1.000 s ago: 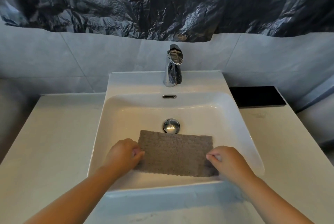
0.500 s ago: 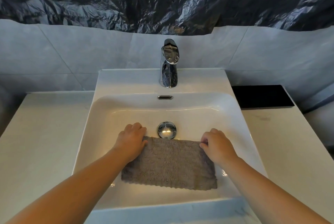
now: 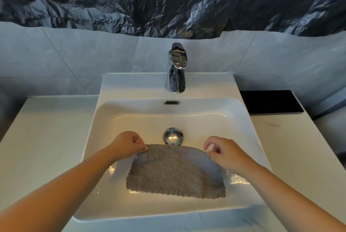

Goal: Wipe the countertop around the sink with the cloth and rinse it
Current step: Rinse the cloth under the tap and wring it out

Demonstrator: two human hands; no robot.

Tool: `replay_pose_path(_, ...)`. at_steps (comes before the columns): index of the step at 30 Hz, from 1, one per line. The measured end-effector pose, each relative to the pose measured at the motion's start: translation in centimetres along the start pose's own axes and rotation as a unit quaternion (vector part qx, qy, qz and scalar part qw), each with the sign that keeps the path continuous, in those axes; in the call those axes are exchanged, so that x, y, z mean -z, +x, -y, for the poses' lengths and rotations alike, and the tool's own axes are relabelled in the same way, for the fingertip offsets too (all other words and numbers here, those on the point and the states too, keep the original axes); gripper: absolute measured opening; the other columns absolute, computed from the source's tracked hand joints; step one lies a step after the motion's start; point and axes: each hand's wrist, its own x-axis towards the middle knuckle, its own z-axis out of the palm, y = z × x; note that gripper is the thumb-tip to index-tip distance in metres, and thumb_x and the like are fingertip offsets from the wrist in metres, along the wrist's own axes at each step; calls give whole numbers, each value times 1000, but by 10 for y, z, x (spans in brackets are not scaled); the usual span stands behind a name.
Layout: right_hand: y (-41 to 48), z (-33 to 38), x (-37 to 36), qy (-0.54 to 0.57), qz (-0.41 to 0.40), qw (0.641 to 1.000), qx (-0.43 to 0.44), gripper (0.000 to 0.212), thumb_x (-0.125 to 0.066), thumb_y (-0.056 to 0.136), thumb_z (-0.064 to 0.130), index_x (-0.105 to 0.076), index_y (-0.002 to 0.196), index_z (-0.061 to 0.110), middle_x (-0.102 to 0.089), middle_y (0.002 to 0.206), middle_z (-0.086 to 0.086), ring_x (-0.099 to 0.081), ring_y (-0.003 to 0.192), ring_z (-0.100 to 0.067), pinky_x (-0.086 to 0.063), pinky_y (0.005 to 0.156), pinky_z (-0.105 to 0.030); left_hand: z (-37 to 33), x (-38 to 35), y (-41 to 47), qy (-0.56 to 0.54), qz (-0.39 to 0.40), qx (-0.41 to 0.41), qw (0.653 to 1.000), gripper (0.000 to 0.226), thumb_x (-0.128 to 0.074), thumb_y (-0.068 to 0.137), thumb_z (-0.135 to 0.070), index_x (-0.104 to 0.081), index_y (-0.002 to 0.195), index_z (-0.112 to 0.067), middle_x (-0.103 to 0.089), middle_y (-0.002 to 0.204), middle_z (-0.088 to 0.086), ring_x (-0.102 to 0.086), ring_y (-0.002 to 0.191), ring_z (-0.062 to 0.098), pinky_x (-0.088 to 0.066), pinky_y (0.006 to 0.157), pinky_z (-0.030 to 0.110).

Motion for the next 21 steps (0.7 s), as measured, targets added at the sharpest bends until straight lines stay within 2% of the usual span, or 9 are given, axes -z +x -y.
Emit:
replay_pose_path(3, -2, 25, -1, 96, 45, 994, -19, 26, -54, 90, 6, -74, 83, 22, -62, 67, 4, -57, 59, -12, -49, 56, -20, -2, 0, -8, -58, 10, 2, 998, 12, -70, 82, -21, -73, 83, -10, -69, 79, -6, -61, 74, 11, -54, 80, 32)
replay_pose_path(6, 0, 40, 0, 133, 117, 984, -37, 28, -50, 89, -5, -74, 93, 8, -70, 75, -4, -70, 68, -14, -56, 68, -22, 1, 2, -20, -106, 16, 11, 994, 8, -68, 83, -14, -72, 87, -9, -68, 79, -5, -63, 73, 11, -54, 69, 23)
replay_pose_path(9, 3, 44, -6, 45, 137, 990, 4, 25, -57, 87, -2, -73, 100, 11, -72, 80, 0, -69, 74, -10, -55, 73, -20, 7, -2, -30, -122, -3, 19, 992, 6, -68, 82, -10, -72, 85, -13, -69, 78, 0, -64, 72, 11, -50, 63, 18)
replay_pose_path(14, 19, 39, -16, -137, 79, 985, 66, 15, -67, 84, 16, -75, 93, 25, -67, 83, 12, -62, 80, -5, -47, 73, -20, 2, -16, -40, -151, -73, 25, 985, 6, -72, 80, -15, -71, 83, -20, -72, 73, -3, -67, 70, 8, -49, 63, 17)
replay_pose_path(16, 23, 35, -19, -181, 49, 979, 85, 10, -68, 84, 26, -76, 91, 28, -61, 84, 15, -58, 80, -6, -41, 66, -18, -6, -21, -45, -168, -77, 30, 982, 11, -75, 78, -17, -68, 87, -20, -72, 70, -3, -68, 69, 8, -52, 64, 20)
replay_pose_path(18, 24, 32, -22, -185, 28, 977, 102, 9, -67, 85, 31, -75, 89, 29, -57, 88, 12, -56, 80, -7, -40, 64, -19, -12, -26, -48, -182, -76, 41, 980, 14, -77, 76, -20, -68, 86, -19, -73, 71, -2, -69, 69, 10, -56, 68, 25)
replay_pose_path(21, 26, 24, -21, -159, 55, 981, 96, 11, -65, 87, 29, -71, 95, 27, -63, 97, 12, -58, 84, -6, -46, 72, -21, -15, -30, -49, -183, -81, 55, 978, 8, -76, 76, -20, -71, 82, -19, -73, 73, -3, -69, 72, 12, -57, 74, 30)
